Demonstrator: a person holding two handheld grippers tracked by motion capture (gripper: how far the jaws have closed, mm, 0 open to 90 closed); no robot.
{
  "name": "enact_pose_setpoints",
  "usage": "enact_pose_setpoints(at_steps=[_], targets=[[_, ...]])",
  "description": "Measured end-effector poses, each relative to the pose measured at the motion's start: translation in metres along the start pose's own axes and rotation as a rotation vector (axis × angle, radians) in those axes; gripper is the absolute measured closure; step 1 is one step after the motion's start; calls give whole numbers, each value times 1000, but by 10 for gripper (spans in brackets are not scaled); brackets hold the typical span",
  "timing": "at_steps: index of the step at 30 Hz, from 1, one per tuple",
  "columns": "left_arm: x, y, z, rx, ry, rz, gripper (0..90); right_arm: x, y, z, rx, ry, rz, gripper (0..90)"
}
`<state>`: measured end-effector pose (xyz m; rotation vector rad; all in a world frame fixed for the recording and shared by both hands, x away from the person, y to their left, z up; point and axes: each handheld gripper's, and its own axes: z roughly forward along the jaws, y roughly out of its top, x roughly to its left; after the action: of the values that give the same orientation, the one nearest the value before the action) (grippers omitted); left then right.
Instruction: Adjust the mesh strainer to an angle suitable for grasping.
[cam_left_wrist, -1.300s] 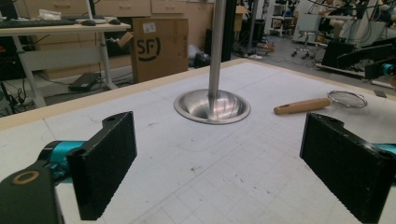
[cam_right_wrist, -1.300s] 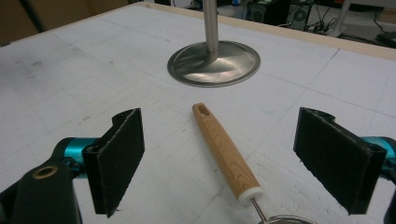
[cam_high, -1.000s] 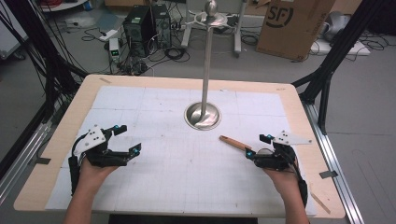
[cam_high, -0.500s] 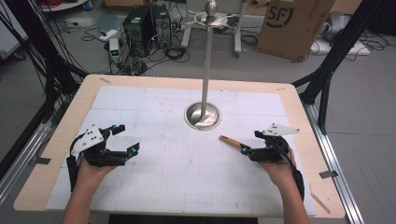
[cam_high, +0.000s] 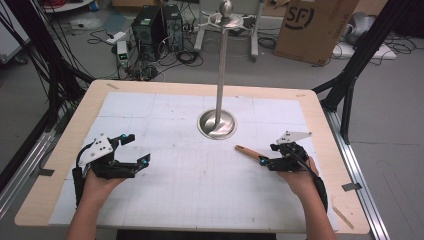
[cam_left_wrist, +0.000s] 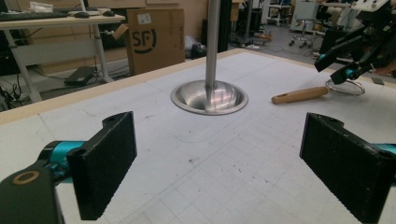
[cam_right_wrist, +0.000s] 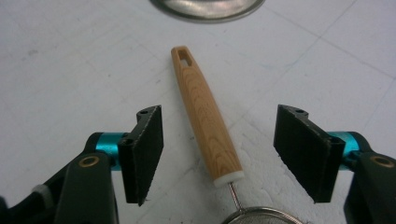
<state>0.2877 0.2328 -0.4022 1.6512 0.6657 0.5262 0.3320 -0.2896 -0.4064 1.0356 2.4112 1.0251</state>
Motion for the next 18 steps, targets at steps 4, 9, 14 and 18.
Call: enact_pose_setpoints(at_steps=[4,9,14,18], targets=[[-1,-1,1,9,1,1,115,-1,-1,7,65,11,-18,410],[-2,-1,2,13,-2,6,115,-4,-1,15,132,10,-16,501],[-2,-1,3,20,-3,7,115,-7,-3,18,178,4,1,557],[-2,-2,3,23,0,9,115,-7,-4,21,199,15,2,608]])
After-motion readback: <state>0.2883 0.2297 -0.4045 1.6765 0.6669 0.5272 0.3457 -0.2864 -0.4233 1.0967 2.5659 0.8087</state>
